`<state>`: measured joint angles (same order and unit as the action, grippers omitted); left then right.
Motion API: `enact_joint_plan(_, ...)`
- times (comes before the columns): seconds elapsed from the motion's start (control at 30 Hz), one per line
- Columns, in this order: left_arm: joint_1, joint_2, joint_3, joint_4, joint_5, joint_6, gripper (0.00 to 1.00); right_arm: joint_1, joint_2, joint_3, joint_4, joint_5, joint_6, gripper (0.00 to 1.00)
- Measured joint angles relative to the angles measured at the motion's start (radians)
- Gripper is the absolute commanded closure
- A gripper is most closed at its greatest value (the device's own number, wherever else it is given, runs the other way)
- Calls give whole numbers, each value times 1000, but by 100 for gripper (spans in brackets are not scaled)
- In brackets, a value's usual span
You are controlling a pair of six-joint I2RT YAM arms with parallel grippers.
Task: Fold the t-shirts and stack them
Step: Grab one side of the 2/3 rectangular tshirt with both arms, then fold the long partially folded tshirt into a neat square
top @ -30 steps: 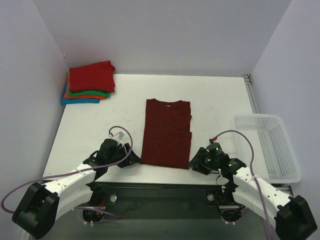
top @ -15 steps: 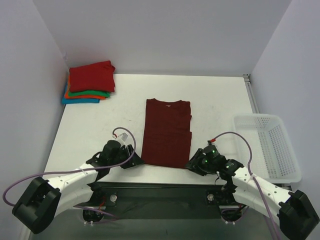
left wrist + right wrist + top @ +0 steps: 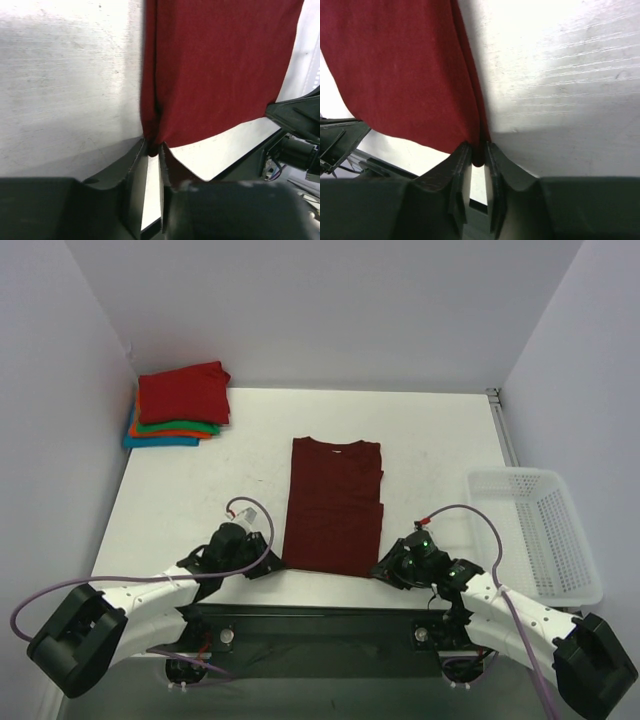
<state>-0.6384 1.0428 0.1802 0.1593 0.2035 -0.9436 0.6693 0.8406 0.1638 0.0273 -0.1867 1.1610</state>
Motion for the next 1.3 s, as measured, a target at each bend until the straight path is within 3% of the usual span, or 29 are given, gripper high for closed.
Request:
enact_joint_plan(0.03,-5,7,-2,10,-3,-4,95,0,2,-2,0,2,2,87)
enact_joint_plan(0.07,-11,13,-3,17,-7,-12,100,0,4,-5,2,3,2,95)
enact_joint_plan(0.13,-29,19,-4,27,-15,-16,100,0,6,-5,0,5,2,100)
enact_joint_plan(0.33,-117,-26,-9,11,-53,-53,100,8,-62,-7,-61,16,-10,100)
enact_joint_plan(0.63,-319,-474,-25,-284,-179,-148,100,81,-417,-15,-366,32,-26,100)
enact_joint_plan(0.83,-388,-672,-4,-510,-246,-191,100,180,-510,45,-520,65,-9,100)
enact_joint_plan(0.97,-388,-644,85,-595,-278,-192,100,190,-434,177,-566,121,-30,100)
enact_joint_plan(1.13,-373,-478,252,-605,-317,-151,100,190,-276,356,-584,218,-94,100)
enact_joint_plan(1.3,-259,-296,380,-592,-279,-97,100,167,-93,524,-601,287,-177,100)
